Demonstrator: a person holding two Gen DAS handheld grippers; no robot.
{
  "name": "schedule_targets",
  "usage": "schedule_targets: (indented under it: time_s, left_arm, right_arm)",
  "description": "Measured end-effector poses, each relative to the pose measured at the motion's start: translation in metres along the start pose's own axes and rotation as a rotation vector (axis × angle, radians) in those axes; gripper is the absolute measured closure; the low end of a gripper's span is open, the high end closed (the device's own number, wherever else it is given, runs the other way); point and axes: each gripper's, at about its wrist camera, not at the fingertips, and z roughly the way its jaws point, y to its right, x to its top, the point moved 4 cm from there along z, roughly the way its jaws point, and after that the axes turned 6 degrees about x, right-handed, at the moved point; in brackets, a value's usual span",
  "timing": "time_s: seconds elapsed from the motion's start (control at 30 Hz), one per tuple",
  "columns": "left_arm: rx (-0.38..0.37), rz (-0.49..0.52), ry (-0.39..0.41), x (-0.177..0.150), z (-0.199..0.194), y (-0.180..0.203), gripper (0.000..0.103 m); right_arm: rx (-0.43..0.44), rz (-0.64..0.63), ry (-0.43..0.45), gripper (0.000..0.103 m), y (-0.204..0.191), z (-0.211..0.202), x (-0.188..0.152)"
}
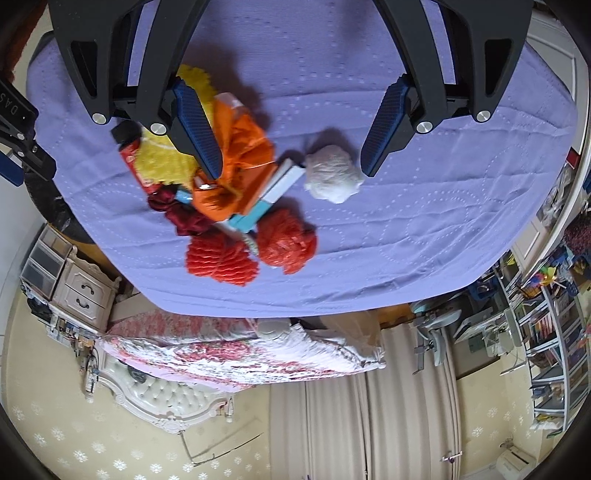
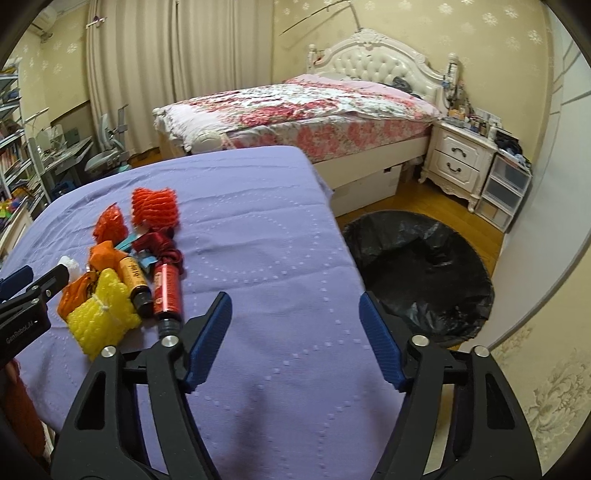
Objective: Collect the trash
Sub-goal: 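Grasp the white tissue ball with the left gripper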
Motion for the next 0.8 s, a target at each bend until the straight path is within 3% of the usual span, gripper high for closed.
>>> schedule_targets:
  time_s: [0.37,0.7,0.73,0.8]
  left_arm:
    - [0.037,-0.035,-0.067,-0.007,0.027,-0.043,0.027]
    - [0.023,-0.012,-0.105,-0.001,0.051,-0.050,0.027]
    - [0.011,-0.013,-0.112,-0.002,0.053,-0.050,0.028]
    - [-0.022,-0.012,-0.120,-0.002,0.055,-0.050,0.046]
  right_arm:
    - [0.064,-0.079,-0.023,0.035,-0.051,0.009,0.002]
    - [0.067,-0.091,-0.039,0.035,-0.067,0.018,0.003]
    - [0.067,-0.094,-0.040,0.035,-0.068,0.019,0.004]
    - [0.070,-0.098,-0.040,0.035,-0.071,0.019,0.004]
